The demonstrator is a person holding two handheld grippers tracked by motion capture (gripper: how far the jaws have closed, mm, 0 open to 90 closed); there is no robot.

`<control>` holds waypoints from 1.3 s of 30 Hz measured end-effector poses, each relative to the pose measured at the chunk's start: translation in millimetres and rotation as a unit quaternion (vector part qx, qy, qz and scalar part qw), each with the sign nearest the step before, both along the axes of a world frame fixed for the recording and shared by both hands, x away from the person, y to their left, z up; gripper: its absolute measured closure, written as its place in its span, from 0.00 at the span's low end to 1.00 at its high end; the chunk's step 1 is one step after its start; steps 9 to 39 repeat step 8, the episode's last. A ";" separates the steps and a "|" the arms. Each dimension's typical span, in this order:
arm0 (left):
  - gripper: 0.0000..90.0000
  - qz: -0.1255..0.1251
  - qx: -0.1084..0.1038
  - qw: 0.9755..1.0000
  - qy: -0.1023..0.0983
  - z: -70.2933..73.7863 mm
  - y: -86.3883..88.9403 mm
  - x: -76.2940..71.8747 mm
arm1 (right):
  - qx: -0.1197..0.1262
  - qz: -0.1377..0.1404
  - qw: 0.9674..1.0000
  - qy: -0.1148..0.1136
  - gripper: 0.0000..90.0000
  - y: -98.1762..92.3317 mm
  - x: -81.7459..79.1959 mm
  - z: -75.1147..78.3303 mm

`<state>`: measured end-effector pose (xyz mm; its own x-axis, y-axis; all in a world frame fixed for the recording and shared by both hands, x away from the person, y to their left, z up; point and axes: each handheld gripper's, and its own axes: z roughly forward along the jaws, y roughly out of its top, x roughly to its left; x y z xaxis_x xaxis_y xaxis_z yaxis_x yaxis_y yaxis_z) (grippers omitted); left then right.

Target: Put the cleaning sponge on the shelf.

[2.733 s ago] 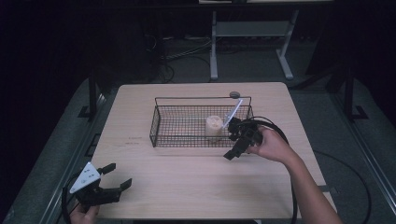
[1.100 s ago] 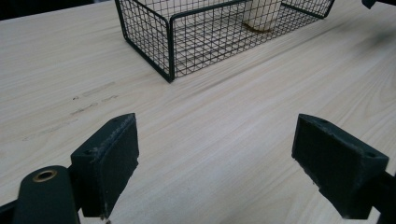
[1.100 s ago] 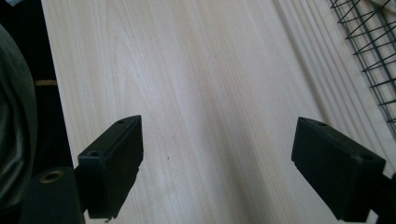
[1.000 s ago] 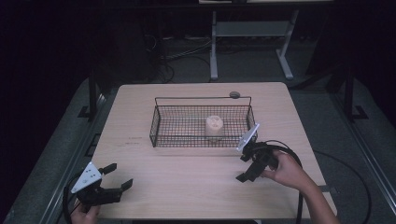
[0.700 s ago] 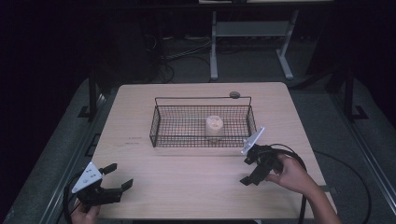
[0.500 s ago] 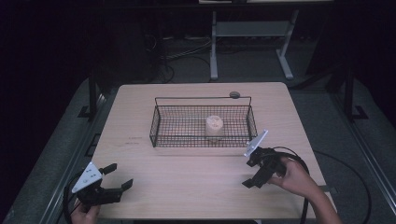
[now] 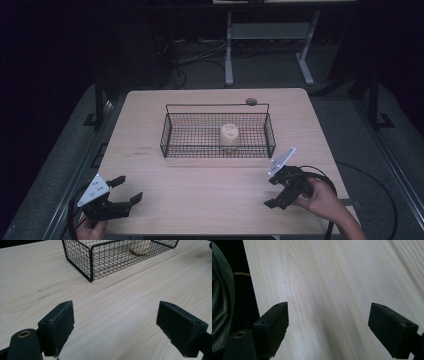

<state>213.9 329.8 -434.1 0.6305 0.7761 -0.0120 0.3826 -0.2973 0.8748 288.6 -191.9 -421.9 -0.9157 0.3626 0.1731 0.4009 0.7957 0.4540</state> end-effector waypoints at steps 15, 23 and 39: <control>0.15 -0.002 0.002 1.000 -0.001 -0.7 -1.7 0.7 | 0.014 -0.003 1.000 -0.015 0.18 -3.5 -11.9 -4.2; 0.15 -0.002 0.002 1.000 -0.001 -0.7 -1.7 0.7 | 0.014 -0.003 1.000 -0.015 0.18 -3.5 -11.9 -4.2; 0.15 -0.002 0.002 1.000 -0.001 -0.7 -1.7 0.7 | 0.014 -0.003 1.000 -0.015 0.18 -3.5 -11.9 -4.2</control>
